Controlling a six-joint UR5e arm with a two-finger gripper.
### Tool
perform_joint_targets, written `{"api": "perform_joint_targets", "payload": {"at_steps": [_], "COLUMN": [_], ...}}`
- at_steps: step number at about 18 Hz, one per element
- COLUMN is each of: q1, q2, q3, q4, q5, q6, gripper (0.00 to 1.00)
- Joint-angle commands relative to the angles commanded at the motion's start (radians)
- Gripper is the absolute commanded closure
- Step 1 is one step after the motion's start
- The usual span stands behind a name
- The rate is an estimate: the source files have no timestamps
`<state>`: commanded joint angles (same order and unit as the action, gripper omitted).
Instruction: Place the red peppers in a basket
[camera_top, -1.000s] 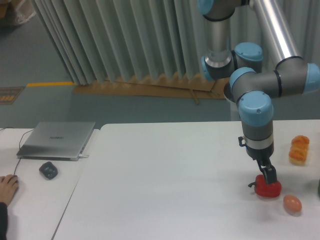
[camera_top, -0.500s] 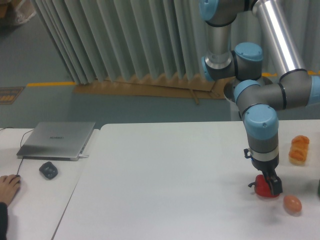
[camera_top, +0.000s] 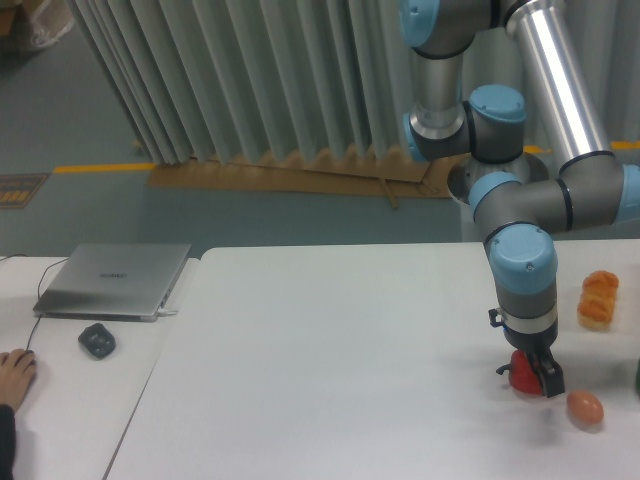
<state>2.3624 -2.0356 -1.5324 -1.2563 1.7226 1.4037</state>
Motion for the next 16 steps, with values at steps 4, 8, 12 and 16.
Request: {"api": "perform_joint_targets", "payload": {"at_steps": [4,8,12,16], "q1": [-0.005,-0.006,-0.006,0.004], "q2": [-0.003,0.0,0.008,0.069], "q3": [0.0,0.0,0.0,0.001], "q4": [-0.003,-0.005,-0.011,-0.061], "q5": [0.0,0.003,0.003,-0.005], "q6": [-0.057,-0.083,-0.101,-0.098], "gripper": [0.58,0.64,0.73,0.74]}}
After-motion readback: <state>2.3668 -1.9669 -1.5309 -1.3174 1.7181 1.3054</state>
